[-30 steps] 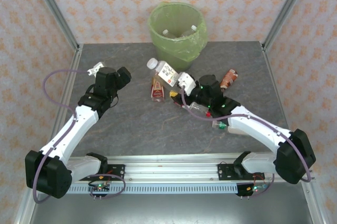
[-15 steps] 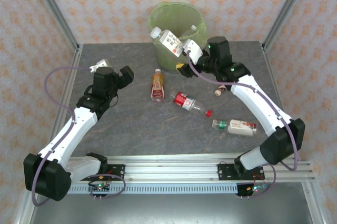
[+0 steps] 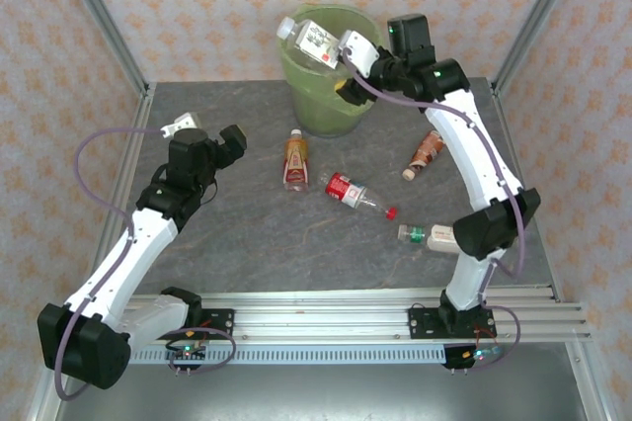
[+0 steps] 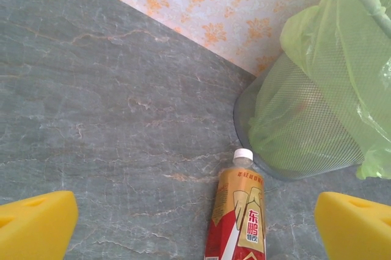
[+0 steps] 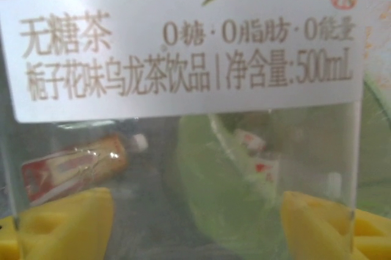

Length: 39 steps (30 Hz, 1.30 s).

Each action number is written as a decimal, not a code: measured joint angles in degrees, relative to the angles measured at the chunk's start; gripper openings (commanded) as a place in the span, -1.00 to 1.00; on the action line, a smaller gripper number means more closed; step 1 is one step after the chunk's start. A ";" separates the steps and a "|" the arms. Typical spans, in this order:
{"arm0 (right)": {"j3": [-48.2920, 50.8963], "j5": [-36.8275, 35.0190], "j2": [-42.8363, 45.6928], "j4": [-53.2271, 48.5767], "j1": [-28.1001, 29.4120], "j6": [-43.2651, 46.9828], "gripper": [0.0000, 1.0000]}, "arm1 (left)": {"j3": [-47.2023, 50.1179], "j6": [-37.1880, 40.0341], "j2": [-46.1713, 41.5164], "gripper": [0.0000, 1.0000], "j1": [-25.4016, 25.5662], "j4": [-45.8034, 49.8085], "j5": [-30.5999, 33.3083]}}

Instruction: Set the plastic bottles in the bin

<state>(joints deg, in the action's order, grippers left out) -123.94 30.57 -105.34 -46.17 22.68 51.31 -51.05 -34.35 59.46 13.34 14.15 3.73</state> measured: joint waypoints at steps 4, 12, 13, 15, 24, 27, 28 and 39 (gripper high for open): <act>-12.33 -3.43 -7.34 -2.60 0.00 -0.20 -1.00 | 0.92 0.00 -1.16 1.00 0.00 0.46 1.11; -18.36 -11.21 -14.71 -1.68 0.00 -0.02 -1.00 | 1.09 0.44 -1.60 1.00 0.00 2.16 2.71; -18.36 -12.22 -15.23 -1.03 0.00 -0.02 -1.00 | 1.18 0.44 -1.77 1.00 0.00 2.25 2.80; -18.27 -14.19 -16.22 0.33 0.00 -0.04 -1.00 | 1.38 0.44 -2.12 1.00 0.00 2.43 3.02; -16.13 -19.87 -17.22 6.40 0.00 -0.04 -0.64 | 1.73 0.44 -2.36 1.00 0.00 3.04 3.28; -14.23 -21.22 -17.25 8.37 0.00 0.20 -0.47 | 1.73 0.44 -2.36 1.00 0.00 3.04 3.37; -13.86 -21.59 -17.38 8.68 0.00 0.28 -0.35 | 1.73 0.42 -2.36 1.00 0.00 3.04 3.37; -13.62 -25.27 -18.99 12.76 0.00 -1.07 0.56 | 1.77 0.42 -2.49 1.00 0.00 3.19 4.11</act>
<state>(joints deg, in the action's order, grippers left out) -137.56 5.30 -124.33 -33.41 22.68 50.24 -49.28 -33.93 56.97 13.34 17.34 7.84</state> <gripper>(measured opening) 0.741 0.999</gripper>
